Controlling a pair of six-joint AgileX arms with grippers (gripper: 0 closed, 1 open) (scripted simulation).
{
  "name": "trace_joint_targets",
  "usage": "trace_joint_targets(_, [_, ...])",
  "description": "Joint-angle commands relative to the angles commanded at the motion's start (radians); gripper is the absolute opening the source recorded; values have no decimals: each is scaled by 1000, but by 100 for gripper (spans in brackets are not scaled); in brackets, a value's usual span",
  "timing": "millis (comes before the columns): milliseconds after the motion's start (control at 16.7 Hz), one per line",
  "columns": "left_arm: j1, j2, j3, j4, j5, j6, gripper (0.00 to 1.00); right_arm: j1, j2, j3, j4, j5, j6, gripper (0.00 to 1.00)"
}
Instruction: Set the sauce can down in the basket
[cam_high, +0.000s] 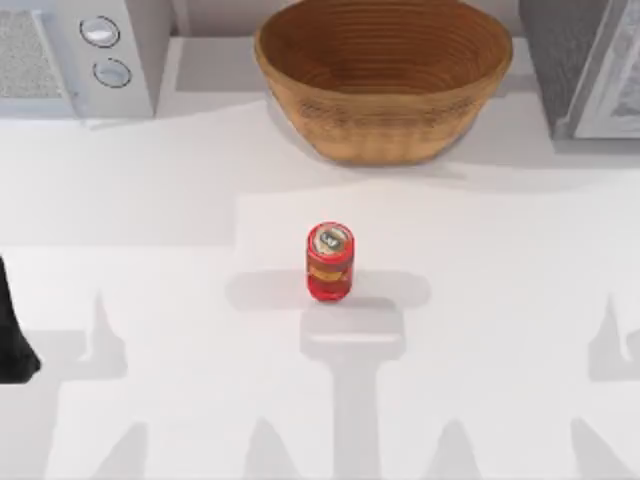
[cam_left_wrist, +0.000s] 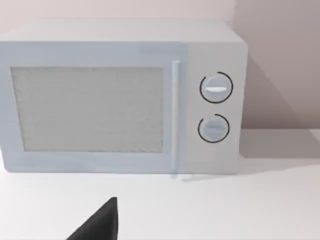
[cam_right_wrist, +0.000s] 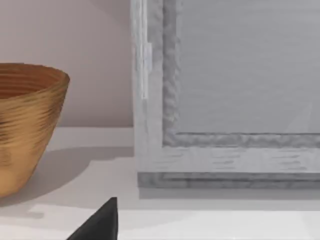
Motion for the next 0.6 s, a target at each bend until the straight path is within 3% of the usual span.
trace_joint_targets(300, [-4,58,19,37,30,2,100,0,0,0,0,0,0,100])
trace_joint_targets(600, [-26,340,112,220,174,8,100,0,0,0,0,0,0,100])
